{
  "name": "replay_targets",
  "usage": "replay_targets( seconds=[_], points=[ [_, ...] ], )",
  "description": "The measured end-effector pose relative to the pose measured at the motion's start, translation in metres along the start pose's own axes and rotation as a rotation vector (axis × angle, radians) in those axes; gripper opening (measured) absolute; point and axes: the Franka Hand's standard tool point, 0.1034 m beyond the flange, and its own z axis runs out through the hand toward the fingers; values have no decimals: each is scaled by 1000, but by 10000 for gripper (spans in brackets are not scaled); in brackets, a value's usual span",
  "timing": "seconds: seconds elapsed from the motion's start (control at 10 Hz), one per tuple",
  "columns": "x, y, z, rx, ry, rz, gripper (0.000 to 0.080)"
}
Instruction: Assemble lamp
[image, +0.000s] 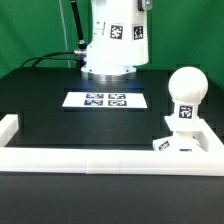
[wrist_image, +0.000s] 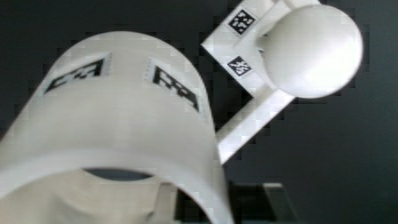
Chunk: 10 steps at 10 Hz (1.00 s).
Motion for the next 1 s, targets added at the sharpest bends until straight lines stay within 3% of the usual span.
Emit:
replay_targets(
  seconds=[0.3, 0.5, 0.7, 1.0],
  points=[
    [-1, 1, 2, -4, -3, 1, 44],
    [-10, -5, -3, 5, -5, 11, 44],
    [-18, -39, -13, 29, 8, 24, 44],
    [-25, -79, -8, 39, 24, 43, 44]
  ],
)
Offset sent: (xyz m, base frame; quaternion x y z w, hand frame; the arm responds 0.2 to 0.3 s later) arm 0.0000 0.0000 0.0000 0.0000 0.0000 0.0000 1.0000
